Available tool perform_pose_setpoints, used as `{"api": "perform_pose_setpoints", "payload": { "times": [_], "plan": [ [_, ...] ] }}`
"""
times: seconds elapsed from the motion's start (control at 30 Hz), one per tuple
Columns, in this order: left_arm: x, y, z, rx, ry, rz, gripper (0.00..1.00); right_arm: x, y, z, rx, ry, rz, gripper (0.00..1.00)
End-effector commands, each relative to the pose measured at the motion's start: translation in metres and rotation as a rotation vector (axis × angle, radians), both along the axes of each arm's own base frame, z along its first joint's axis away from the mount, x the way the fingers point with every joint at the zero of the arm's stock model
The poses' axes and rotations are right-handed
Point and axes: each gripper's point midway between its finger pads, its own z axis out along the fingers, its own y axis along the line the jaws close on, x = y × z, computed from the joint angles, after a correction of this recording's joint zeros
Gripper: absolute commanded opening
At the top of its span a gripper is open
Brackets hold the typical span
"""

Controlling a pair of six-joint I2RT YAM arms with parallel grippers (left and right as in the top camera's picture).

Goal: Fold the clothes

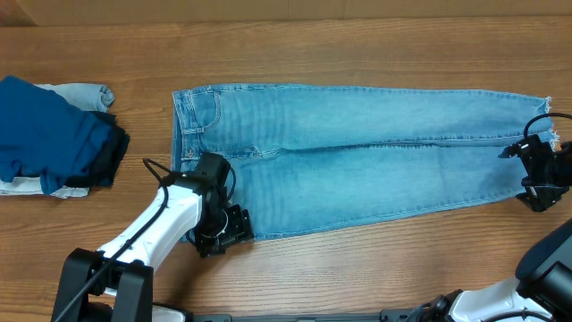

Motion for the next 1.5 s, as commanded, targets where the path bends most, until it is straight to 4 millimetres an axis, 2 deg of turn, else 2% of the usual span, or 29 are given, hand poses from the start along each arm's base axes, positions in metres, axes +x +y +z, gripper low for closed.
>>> {"api": "perform_pose_setpoints", "payload": {
  "times": [0.0,0.1,0.2,0.37,0.4,0.43,0.47,0.53,0.6,0.7,0.77,0.8,0.83,0.87,0.93,1.0,1.07,1.17,1.33,1.4,1.43,1.47],
  "plan": [
    [-0.006,0.001,-0.014,0.018,0.007,0.102,0.72,0.001,-0.004,0.004,-0.013,-0.010,-0.028,0.96],
    [0.010,0.011,-0.023,0.078,-0.081,0.117,0.72,0.002,-0.005,0.005,-0.015,-0.013,-0.027,0.96],
    [0.026,0.009,-0.023,0.069,-0.141,0.140,0.70,0.002,-0.005,0.005,-0.015,-0.013,-0.027,0.96],
    [0.033,0.018,-0.023,0.123,-0.184,0.141,0.68,0.002,-0.005,0.005,-0.015,-0.013,-0.027,0.96],
    [0.035,0.017,-0.018,0.115,-0.197,0.121,0.63,0.002,-0.005,0.005,-0.015,-0.013,-0.027,0.96],
    [0.033,0.014,-0.015,0.101,-0.204,0.078,0.61,0.002,-0.005,0.005,-0.015,-0.013,-0.027,0.96],
    [0.029,0.009,-0.008,0.087,-0.238,-0.041,0.62,0.002,-0.005,0.005,-0.015,-0.013,-0.027,0.96],
    [0.023,0.000,0.005,0.067,-0.290,-0.203,0.67,0.003,-0.005,0.005,-0.017,-0.016,-0.027,0.96],
    [0.024,-0.014,0.034,0.077,-0.383,-0.413,0.69,0.003,-0.005,0.005,-0.017,-0.016,-0.027,0.96],
    [0.030,-0.018,0.074,0.246,-0.496,-0.710,0.73,0.003,-0.005,0.005,-0.017,-0.016,-0.027,0.96],
    [0.032,-0.042,0.085,0.243,-0.579,-0.840,0.78,0.003,-0.005,0.005,-0.017,-0.016,-0.027,0.96],
    [0.033,-0.046,0.086,0.274,-0.610,-0.878,0.80,0.003,-0.005,0.005,-0.016,-0.015,-0.027,0.96],
    [0.033,-0.047,0.084,0.333,-0.621,-0.922,0.84,0.003,-0.005,0.005,-0.016,-0.016,-0.027,0.96],
    [0.031,-0.047,0.079,0.366,-0.606,-0.974,0.84,0.003,-0.005,0.005,-0.016,-0.016,-0.027,0.96],
    [0.027,-0.050,0.064,0.391,-0.550,-1.075,0.82,0.003,-0.005,0.005,-0.016,-0.016,-0.027,0.96],
    [0.032,-0.047,0.042,0.498,-0.494,-1.143,0.80,0.003,-0.005,0.005,-0.016,-0.016,-0.027,0.96],
    [0.033,-0.054,0.026,0.531,-0.474,-1.211,0.77,0.003,-0.005,0.005,-0.017,-0.016,-0.027,0.96],
    [0.028,-0.063,0.004,0.570,-0.438,-1.338,0.78,0.003,-0.005,0.005,-0.016,-0.016,-0.027,0.96],
    [0.040,-0.073,-0.015,0.618,-0.471,-1.345,0.79,0.003,-0.005,0.005,-0.016,-0.016,-0.027,0.96],
    [0.043,-0.069,-0.022,0.655,-0.453,-1.356,0.76,0.003,-0.005,0.005,-0.016,-0.016,-0.027,0.96],
    [0.041,-0.066,-0.028,0.664,-0.432,-1.362,0.70,0.003,-0.005,0.005,-0.016,-0.016,-0.027,0.96],
    [0.042,-0.062,-0.030,0.695,-0.421,-1.350,0.68,0.003,-0.005,0.005,-0.016,-0.016,-0.027,0.96]
  ]
}}
